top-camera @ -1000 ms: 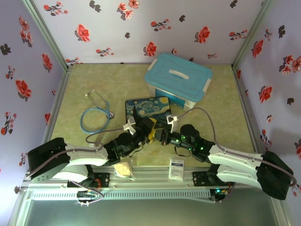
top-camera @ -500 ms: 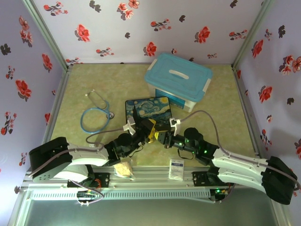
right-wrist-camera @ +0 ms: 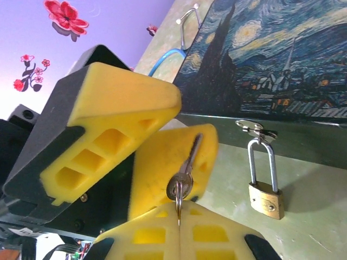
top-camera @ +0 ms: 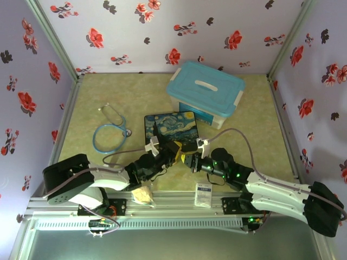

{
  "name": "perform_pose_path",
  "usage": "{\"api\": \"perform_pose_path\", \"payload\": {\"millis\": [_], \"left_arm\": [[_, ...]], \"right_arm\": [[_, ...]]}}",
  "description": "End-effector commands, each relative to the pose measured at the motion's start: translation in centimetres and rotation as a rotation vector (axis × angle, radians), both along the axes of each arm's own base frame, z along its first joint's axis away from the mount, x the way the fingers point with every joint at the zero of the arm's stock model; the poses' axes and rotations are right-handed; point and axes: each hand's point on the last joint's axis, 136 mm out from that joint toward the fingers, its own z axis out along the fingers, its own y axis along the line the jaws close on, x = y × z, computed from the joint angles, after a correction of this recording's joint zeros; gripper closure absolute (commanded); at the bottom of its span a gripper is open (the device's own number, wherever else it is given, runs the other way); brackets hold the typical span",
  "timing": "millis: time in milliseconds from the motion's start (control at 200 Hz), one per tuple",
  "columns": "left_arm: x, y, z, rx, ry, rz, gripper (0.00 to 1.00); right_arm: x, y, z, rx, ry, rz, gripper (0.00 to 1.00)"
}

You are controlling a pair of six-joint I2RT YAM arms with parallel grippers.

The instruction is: Unlock the padlock with the key

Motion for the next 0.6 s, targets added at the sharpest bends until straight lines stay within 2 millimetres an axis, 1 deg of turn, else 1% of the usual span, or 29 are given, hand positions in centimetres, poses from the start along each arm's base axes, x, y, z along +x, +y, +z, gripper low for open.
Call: {"api": "perform_pose_path", "payload": {"millis": [0,45,310,415,485,515,595], "left_arm": [[-0.2,-0.4,0.7,-0.016,-0.025,-0.010,0.77],[-0.2,-0.4,0.5,-0.012,-0.024,-0.009,0.79],[-0.2,-0.9,-1.1,0.025,-0.004,-0.026,0.79],[-0.1,-0.9,-1.6,0.036,-0.002,-0.025,0.89],[-0.1,-1.0,-1.6,0.035,-0.007,-0.028,0.98],[-0.1,-1.0,-1.6,0.036,-0.006,-0.029,1.00],[0.0,-0.9,-1.5,0.040,-0.014,-0.026,1.00]], "right_arm": [[0.2,-0.5,-0.3,-0.019,-0.021,-0.019,1.00],[0.1,-0.5,-0.3,-0.019,-0.020,-0.017,1.00],[0.0,-0.7,-0.4,-0.033,-0.023,-0.016,1.00],[-0.1,-0.9,-0.7,-0.046,-0.016,-0.018,1.00],[-0.1,-1.0,-0.9,-0.054,-0.018,-0.020,1.00],[-0.1,-1.2,-1.0,-0.060,-0.019,-0.024,1.00],[-0.1,-1.5,-1.1,-0.074,-0.024,-0.031,1.00]]}}
